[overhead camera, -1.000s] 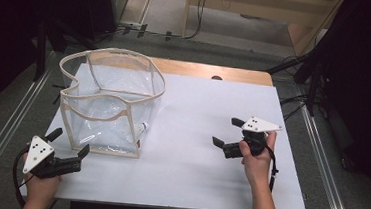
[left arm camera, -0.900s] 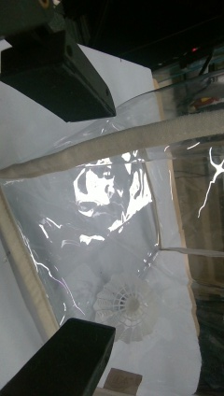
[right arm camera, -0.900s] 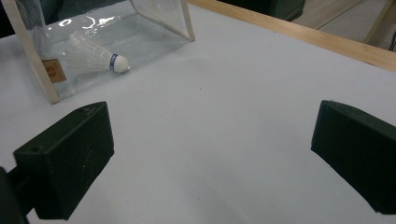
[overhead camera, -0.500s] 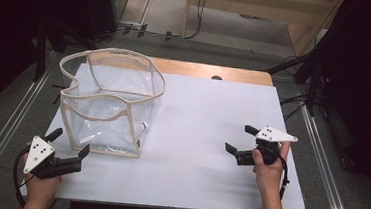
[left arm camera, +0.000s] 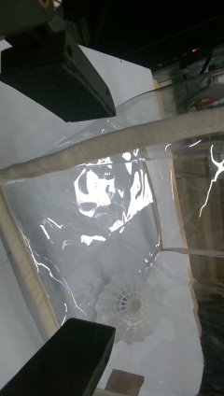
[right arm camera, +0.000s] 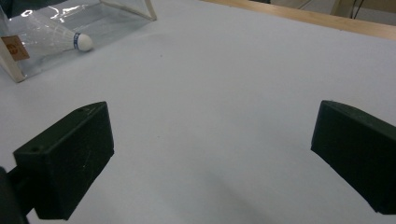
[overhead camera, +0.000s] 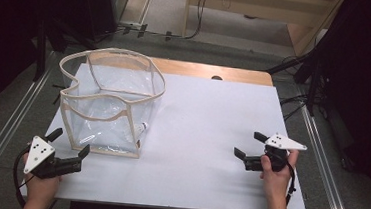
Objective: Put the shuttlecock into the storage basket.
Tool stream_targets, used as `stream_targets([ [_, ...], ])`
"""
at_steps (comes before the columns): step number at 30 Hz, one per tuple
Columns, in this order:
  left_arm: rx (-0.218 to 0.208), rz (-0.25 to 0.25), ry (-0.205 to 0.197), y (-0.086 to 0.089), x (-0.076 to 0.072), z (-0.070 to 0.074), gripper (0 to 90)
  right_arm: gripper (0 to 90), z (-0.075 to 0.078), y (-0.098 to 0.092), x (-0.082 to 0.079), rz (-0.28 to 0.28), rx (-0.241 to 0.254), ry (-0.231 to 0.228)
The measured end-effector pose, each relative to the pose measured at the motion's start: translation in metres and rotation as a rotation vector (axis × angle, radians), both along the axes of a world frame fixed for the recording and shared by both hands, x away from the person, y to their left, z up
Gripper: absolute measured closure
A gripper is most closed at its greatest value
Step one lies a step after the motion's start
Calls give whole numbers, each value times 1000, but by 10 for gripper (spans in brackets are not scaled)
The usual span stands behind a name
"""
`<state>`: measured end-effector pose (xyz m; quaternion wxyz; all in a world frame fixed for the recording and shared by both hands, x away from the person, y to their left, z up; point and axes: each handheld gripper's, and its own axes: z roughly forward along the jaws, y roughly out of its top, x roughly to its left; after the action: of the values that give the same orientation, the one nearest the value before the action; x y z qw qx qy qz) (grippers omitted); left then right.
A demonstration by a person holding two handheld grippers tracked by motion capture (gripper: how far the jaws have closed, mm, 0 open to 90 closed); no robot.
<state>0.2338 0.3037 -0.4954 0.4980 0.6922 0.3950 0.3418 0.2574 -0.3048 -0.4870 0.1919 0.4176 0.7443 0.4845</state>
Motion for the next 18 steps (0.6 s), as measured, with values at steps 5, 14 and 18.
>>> stream_targets([
  [5, 1, -1, 0, 0, 0, 0, 3, 0, -3, -9, -6, -25, 8, -1],
  [14, -4, 0, -1, 0, 0, 0, 3, 0, -13, -25, -17, -56, 22, -3],
  [18, -8, -2, -2, 1, 0, 0, 3, 0, -17, -35, -21, -82, 24, -4],
])
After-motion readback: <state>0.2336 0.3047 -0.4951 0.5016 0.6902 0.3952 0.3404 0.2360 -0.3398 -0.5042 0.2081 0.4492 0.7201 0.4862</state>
